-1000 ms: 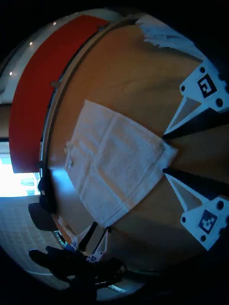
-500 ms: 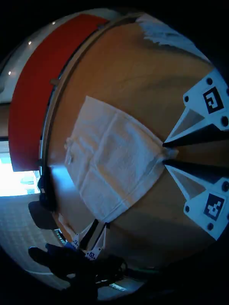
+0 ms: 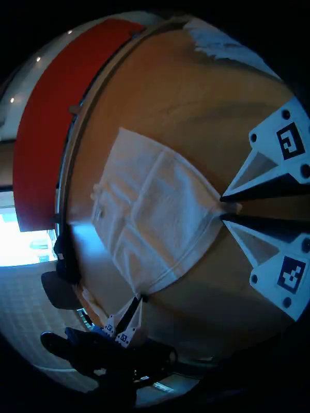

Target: Fold towel

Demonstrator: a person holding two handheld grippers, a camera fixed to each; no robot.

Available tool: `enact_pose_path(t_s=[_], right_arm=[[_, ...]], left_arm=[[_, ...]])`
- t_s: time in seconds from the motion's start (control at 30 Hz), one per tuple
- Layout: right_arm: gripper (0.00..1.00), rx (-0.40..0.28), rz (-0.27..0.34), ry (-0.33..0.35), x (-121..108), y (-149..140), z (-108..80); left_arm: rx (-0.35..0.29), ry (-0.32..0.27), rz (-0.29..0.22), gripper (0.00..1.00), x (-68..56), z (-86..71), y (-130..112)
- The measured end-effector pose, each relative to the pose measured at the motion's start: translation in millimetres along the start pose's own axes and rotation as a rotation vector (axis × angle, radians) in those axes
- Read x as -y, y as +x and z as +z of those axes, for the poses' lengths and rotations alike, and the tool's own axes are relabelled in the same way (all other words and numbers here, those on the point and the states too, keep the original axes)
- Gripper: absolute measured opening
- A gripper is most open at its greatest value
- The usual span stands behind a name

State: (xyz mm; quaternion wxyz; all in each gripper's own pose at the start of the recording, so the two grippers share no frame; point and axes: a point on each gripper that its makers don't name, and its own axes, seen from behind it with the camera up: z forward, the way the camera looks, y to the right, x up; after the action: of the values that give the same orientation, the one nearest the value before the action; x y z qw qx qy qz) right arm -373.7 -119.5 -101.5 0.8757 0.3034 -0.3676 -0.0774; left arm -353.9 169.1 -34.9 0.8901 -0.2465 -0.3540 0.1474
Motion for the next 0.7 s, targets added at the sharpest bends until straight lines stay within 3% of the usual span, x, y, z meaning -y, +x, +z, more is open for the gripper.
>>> enact_pose_path(t_s=[0.3, 0.7], right_arm=[[0.17, -0.019, 0.001, 0.002, 0.6, 9.9, -3.3], [0.17, -0.079, 0.022, -0.01, -4.3, 39.7, -24.8]], left_arm=[[-0.009, 0.01, -0.012, 0.14, 3.8, -6.2, 7.9], [-0.048, 0.014, -0.05, 0.14, 4.2, -31.7, 32.8]])
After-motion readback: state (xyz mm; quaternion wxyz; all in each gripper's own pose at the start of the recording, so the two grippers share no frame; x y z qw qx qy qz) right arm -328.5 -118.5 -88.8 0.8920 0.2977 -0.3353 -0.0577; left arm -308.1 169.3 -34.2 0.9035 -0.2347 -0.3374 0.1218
